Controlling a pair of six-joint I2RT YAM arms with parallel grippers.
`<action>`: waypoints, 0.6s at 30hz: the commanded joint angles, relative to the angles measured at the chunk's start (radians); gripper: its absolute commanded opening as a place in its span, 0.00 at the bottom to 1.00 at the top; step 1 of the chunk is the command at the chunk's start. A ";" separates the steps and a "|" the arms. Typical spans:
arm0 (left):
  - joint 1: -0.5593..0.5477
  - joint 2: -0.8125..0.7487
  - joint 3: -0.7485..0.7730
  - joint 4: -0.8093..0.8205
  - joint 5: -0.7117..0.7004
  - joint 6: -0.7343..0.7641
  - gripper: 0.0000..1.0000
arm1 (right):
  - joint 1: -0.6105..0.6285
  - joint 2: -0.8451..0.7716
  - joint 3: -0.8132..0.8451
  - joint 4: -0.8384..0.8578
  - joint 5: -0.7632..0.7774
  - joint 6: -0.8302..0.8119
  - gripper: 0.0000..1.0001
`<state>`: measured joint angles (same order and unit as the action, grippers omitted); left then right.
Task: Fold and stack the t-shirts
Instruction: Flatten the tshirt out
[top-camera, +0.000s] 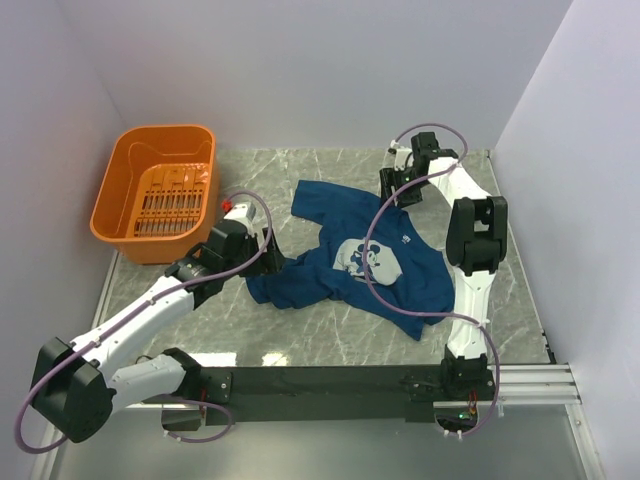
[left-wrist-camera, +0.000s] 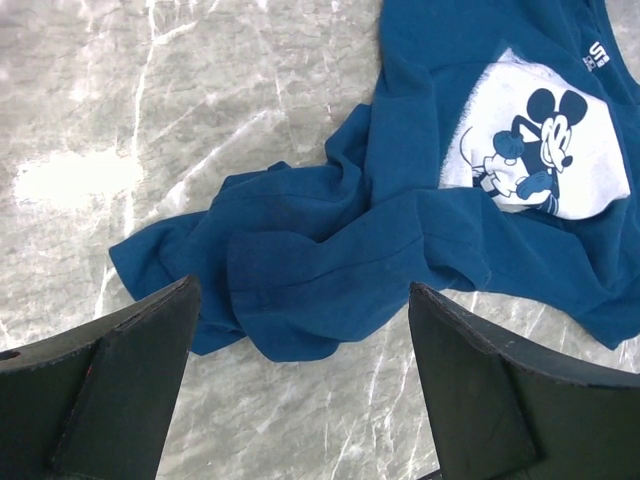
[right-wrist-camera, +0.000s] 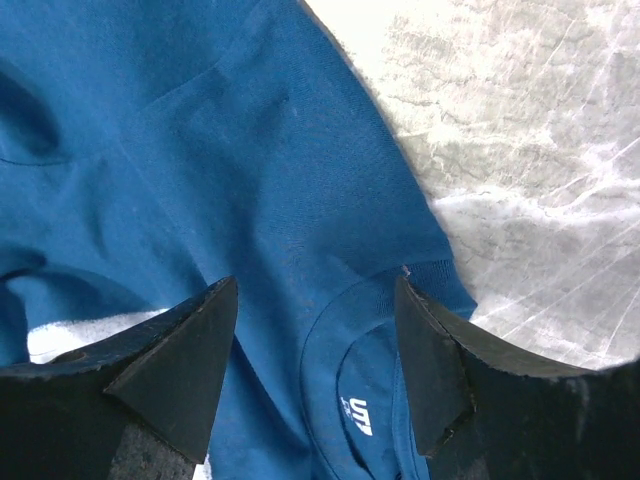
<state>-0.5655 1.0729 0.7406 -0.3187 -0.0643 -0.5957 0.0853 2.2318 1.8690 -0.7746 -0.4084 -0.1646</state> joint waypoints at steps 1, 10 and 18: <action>0.010 -0.025 -0.006 0.027 -0.022 -0.001 0.90 | -0.004 0.011 0.053 0.008 -0.001 0.030 0.70; 0.012 -0.004 -0.001 0.036 -0.003 0.004 0.90 | -0.001 0.040 0.058 0.017 0.118 0.068 0.62; 0.012 0.009 -0.007 0.047 0.012 -0.004 0.90 | 0.004 0.087 0.073 -0.003 0.195 0.069 0.61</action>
<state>-0.5571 1.0733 0.7391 -0.3111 -0.0669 -0.5957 0.0853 2.3005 1.9003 -0.7708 -0.2680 -0.1043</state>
